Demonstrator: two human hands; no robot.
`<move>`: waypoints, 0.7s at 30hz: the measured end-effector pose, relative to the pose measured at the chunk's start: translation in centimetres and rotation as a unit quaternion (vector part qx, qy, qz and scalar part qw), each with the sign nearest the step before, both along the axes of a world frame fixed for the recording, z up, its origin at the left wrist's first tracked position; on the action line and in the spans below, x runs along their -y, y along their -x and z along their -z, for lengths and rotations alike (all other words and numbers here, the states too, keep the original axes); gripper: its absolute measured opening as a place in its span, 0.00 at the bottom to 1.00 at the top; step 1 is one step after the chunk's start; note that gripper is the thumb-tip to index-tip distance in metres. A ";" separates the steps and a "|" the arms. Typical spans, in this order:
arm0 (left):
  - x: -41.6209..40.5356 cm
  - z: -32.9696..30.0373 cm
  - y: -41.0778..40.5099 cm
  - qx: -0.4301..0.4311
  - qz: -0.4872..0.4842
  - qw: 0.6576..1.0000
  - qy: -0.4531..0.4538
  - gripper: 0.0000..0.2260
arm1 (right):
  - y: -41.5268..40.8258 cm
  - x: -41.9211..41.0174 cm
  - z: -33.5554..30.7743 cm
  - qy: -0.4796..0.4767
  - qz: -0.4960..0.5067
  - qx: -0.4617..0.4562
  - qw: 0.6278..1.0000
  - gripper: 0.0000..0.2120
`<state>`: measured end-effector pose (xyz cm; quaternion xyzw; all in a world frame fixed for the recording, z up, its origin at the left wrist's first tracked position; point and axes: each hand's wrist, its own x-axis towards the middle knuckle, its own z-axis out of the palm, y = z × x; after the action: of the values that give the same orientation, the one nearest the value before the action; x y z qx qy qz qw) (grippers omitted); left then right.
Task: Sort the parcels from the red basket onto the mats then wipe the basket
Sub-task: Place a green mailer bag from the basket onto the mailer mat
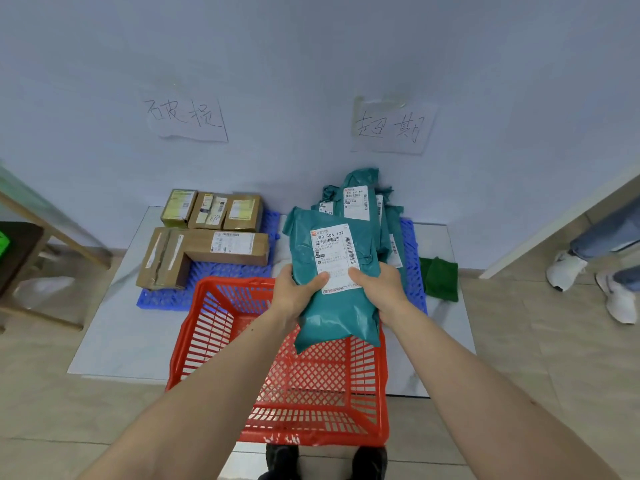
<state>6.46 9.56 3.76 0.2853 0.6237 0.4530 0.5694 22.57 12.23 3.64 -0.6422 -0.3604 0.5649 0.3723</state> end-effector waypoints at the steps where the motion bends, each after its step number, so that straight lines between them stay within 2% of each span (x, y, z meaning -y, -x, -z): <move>1: -0.1 0.3 -0.7 -0.003 -0.001 1.000 0.000 0.14 | -0.7 -0.1 0.2 0.001 -0.001 0.000 1.000 0.07; 9: -1.6 2.2 -6.2 -0.013 -0.024 1.000 0.014 0.23 | -6.2 -2.4 1.6 0.016 -0.025 0.008 1.000 0.07; 15: -4.5 3.3 -7.6 -0.037 -0.028 0.998 0.039 0.23 | -7.7 -5.4 3.6 0.034 -0.032 0.014 0.999 0.10; 18: -6.9 4.3 -7.6 -0.056 -0.026 0.997 0.045 0.24 | -7.7 -7.4 4.3 0.034 -0.027 0.012 0.999 0.09; 21: -9.0 5.0 -7.6 -0.072 -0.014 0.996 0.042 0.21 | -7.7 -9.3 5.0 0.034 -0.021 0.010 0.999 0.09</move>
<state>14.04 18.58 -1.25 0.2847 0.6853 0.4126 0.5283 30.25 21.57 -1.36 -0.6526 -0.3583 0.5775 0.3349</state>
